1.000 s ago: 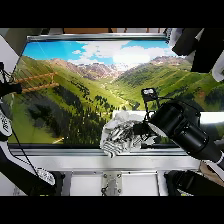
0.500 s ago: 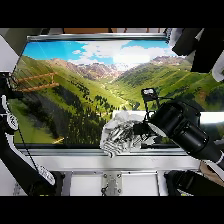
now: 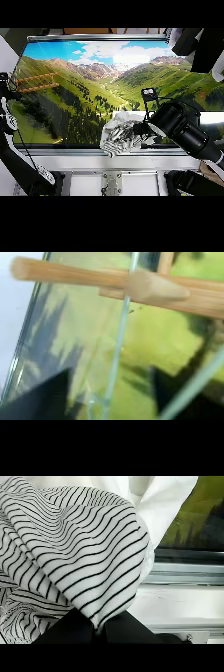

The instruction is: Fold the clothes and pants, and hang the long-sleeved shirts on hangers.

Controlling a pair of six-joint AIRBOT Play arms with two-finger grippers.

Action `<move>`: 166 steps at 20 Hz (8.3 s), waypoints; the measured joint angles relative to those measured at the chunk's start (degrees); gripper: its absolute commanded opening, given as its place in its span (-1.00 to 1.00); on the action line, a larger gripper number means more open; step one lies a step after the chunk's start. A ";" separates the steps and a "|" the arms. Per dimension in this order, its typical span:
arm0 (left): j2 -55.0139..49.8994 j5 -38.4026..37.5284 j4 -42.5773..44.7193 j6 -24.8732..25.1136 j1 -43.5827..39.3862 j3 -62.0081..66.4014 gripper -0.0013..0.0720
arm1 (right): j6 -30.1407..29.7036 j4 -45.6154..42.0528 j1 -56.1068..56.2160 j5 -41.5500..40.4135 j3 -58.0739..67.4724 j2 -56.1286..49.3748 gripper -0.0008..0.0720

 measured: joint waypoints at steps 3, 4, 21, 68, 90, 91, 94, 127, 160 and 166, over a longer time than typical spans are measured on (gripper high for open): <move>-0.04 0.13 -0.09 0.00 0.02 -0.20 0.04 | 0.02 0.00 0.00 0.00 0.00 0.00 -0.92; -0.04 0.15 -0.15 0.00 0.02 -0.24 0.04 | 0.02 0.00 0.00 0.02 0.00 0.00 -0.92; 2.56 -0.81 -1.22 -0.07 -0.55 -0.39 -0.94 | 0.02 0.00 0.00 0.00 0.00 -0.02 -0.92; 49.72 -48.02 -60.08 41.99 -25.24 -16.72 -0.94 | 0.02 0.00 0.00 0.00 0.00 -0.02 -0.92; 70.01 -42.75 -57.22 73.94 -27.28 -68.30 -0.94 | 0.02 -0.48 -3.02 0.46 1.33 -0.02 -0.93; 70.03 -42.56 -56.96 74.10 -27.89 -68.67 -0.94 | 0.00 -0.48 -3.87 0.46 1.77 -0.02 -0.93; 70.05 -42.23 -56.54 74.38 -29.16 -69.16 -0.94 | -0.13 -0.50 -6.38 0.94 2.95 -0.02 -0.93; 66.73 -32.50 -63.89 71.58 -39.17 -69.46 -0.94 | -2.71 0.20 -9.22 2.19 6.60 0.48 -0.93; 62.86 -32.09 -68.37 76.24 -39.15 -69.46 -0.94 | -4.46 1.31 1.97 -17.07 9.92 0.20 -0.93; 62.86 -32.20 -68.24 76.22 -39.15 -69.46 -0.94 | -2.86 4.55 5.92 -23.45 9.92 -1.49 -0.93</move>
